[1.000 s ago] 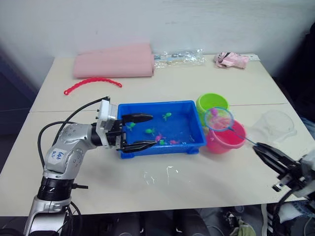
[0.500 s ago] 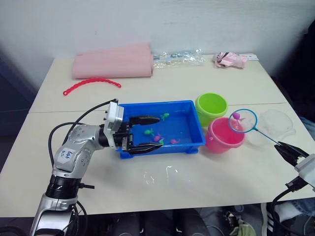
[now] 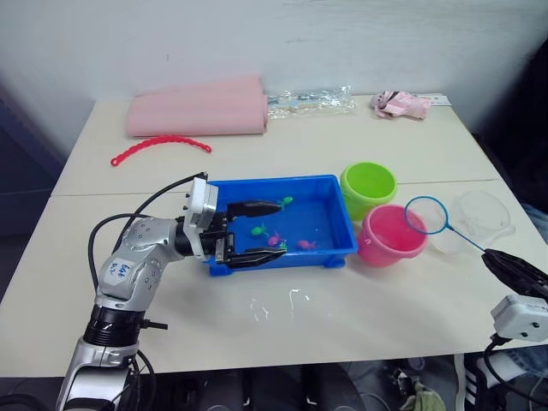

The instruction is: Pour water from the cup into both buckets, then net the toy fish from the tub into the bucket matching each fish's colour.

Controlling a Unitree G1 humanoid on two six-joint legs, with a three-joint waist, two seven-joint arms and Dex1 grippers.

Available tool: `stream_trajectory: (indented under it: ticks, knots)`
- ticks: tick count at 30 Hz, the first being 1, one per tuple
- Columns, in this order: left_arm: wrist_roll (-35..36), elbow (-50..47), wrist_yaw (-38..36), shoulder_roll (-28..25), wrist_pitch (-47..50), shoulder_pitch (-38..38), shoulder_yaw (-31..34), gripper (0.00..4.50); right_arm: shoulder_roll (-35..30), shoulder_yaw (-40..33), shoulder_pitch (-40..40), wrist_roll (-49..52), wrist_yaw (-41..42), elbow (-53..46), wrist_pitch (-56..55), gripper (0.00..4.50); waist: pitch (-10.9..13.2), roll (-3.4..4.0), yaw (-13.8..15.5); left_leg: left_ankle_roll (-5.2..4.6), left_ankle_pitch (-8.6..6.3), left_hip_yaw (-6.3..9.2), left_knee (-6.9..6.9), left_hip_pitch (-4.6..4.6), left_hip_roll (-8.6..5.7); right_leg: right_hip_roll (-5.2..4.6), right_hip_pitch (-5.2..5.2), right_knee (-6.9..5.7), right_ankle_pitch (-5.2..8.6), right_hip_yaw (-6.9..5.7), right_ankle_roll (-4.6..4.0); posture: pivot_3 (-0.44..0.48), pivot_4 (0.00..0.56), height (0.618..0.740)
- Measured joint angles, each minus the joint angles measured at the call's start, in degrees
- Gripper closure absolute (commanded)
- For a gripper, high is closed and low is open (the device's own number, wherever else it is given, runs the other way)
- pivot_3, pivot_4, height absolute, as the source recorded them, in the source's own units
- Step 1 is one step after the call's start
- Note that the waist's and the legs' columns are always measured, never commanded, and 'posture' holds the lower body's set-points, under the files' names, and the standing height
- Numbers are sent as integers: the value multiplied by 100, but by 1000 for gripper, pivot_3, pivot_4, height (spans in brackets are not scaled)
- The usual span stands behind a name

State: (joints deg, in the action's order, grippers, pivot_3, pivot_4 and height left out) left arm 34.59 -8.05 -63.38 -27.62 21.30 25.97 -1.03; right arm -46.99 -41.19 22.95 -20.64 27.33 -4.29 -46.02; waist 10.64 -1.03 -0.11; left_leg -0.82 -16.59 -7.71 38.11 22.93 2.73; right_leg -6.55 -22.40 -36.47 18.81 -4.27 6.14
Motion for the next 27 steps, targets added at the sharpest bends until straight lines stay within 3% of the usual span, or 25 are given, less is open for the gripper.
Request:
stream_trajectory:
  ticks: [3,8,13,18,23,27]
  knots:
    - [-4,5,-17,-48,-36,4,21,33,-4,292,-14,970,195,-236,410,4500,0,0,-5,0,0,2,-1,-7,4,1,5,-1,0,1,0,0,150,740]
    - [-22,306,-39,-334,-245,-93,406,33,-152,1231,-502,4014,799,-1583,2945,4500,0,1,-71,-1,0,0,-3,-34,11,-2,23,-14,3,7,-5,0,150,740]
    - [-124,618,-51,-856,-435,-490,926,33,-698,1980,-1374,5399,1159,-2134,4928,4500,1,0,-62,-10,-18,24,-5,-57,14,-12,69,13,8,2,-15,0,150,740]
    - [-193,553,83,-1127,-474,-878,1220,33,-1144,3011,-2811,5209,1350,-1969,6144,4500,3,3,-15,-11,-31,39,-8,-48,11,-52,75,38,9,-7,-17,0,150,740]
    - [-169,90,198,-1192,-341,-1263,1302,33,-1598,4202,-3856,3556,1956,-1247,5497,4500,3,3,9,-14,-33,35,-4,-15,-4,-59,51,48,9,-34,-16,0,150,740]
    - [-94,-267,219,-1232,-192,-1334,1342,33,-1426,4826,-4728,2650,2271,-455,5041,4500,3,3,-19,-21,-30,3,1,-3,0,-23,24,42,-2,-34,4,0,150,740]
